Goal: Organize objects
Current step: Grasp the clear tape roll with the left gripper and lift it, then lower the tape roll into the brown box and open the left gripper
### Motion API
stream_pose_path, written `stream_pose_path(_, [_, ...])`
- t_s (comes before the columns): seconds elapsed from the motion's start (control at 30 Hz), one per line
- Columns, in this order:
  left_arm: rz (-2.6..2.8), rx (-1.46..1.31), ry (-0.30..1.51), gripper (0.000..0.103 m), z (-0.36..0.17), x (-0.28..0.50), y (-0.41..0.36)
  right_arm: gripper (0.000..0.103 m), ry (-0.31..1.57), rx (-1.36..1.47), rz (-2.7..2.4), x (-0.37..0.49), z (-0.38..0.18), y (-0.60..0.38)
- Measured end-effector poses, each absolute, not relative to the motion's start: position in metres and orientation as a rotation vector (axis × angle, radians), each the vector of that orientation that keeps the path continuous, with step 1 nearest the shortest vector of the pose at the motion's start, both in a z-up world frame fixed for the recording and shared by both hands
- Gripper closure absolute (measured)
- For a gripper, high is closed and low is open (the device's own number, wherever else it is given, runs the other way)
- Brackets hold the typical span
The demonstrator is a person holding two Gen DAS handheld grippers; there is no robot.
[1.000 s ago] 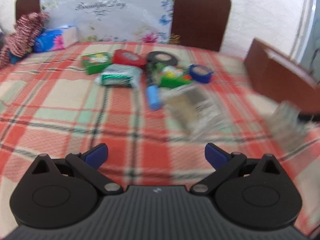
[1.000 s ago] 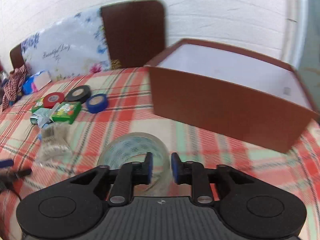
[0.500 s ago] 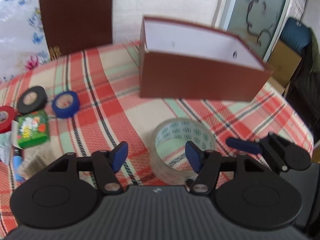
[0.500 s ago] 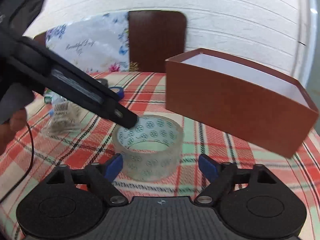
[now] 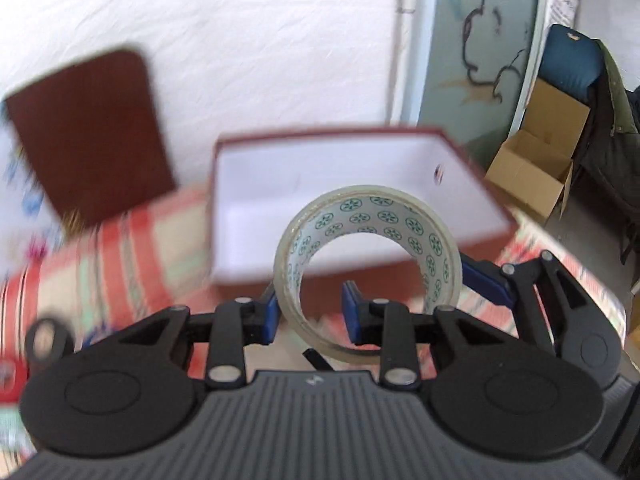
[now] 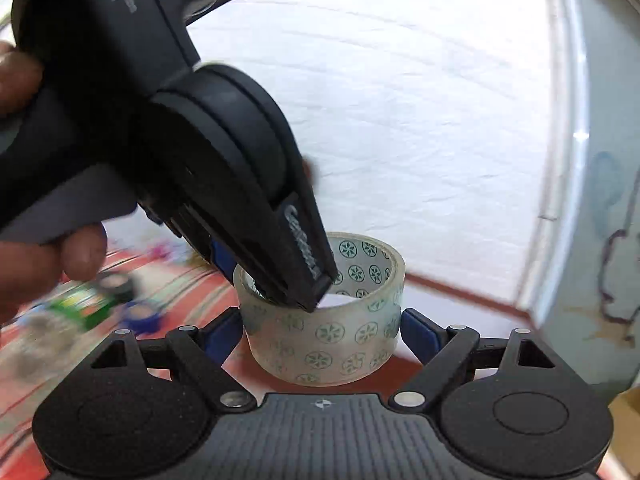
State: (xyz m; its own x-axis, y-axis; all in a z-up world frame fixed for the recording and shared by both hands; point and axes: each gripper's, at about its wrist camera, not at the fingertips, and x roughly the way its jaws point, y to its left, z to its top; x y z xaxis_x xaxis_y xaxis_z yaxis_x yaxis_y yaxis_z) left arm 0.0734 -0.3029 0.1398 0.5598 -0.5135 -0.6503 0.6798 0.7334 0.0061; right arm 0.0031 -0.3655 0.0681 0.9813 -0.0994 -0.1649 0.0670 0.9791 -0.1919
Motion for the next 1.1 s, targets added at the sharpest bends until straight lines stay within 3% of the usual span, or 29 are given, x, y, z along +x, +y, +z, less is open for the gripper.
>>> stream_pose_path(0.23, [-0.783,0.265,0.664,0.069,0.139,0.109,-0.393,0.018,0.222,-0.149,-0.205,0.051,0.073,-0.445])
stream_pose_path(0.33, [-0.77,0.298,0.713,0.058,0.117,0.121,-0.423,0.016,0.294,-0.137,-0.224,0.072,0.059,-0.464])
stream_pose_path(0.43, [-0.734,0.305,0.687,0.054,0.1,0.124,-0.43,0.012,0.227,-0.124,-0.273,0.069,0.046,-0.466])
stream_pose_path(0.53, [-0.738,0.274,0.644,0.042,0.105,0.12,-0.422,0.011,0.17,-0.102,-0.287,0.064,0.039,-0.467])
stream_pose_path(0.6, [-0.722,0.276,0.616,0.041,0.11,0.117,-0.415,0.007,0.158,-0.045,-0.279,0.061,0.036,-0.473])
stream_pose_path(0.7, [-0.722,0.231,0.563,0.037,0.125,0.105,-0.384,0.003,0.12,-0.003,-0.276,0.05,0.04,-0.477])
stream_pose_path(0.77, [-0.735,0.159,0.491,0.02,0.138,0.091,-0.346,0.001,0.023,-0.027,-0.229,0.031,0.054,-0.462])
stream_pose_path(0.8, [-0.733,0.14,0.46,0.016,0.145,0.082,-0.326,0.001,-0.032,-0.072,-0.206,0.025,0.055,-0.449])
stream_pose_path(0.93, [-0.651,0.126,0.391,0.016,0.155,0.055,-0.248,0.001,-0.237,-0.204,-0.143,-0.014,0.04,-0.387])
stream_pose_path(1.1, [-0.425,0.145,0.581,0.016,0.115,0.055,-0.161,0.001,0.047,-0.163,0.113,0.0,0.023,-0.317])
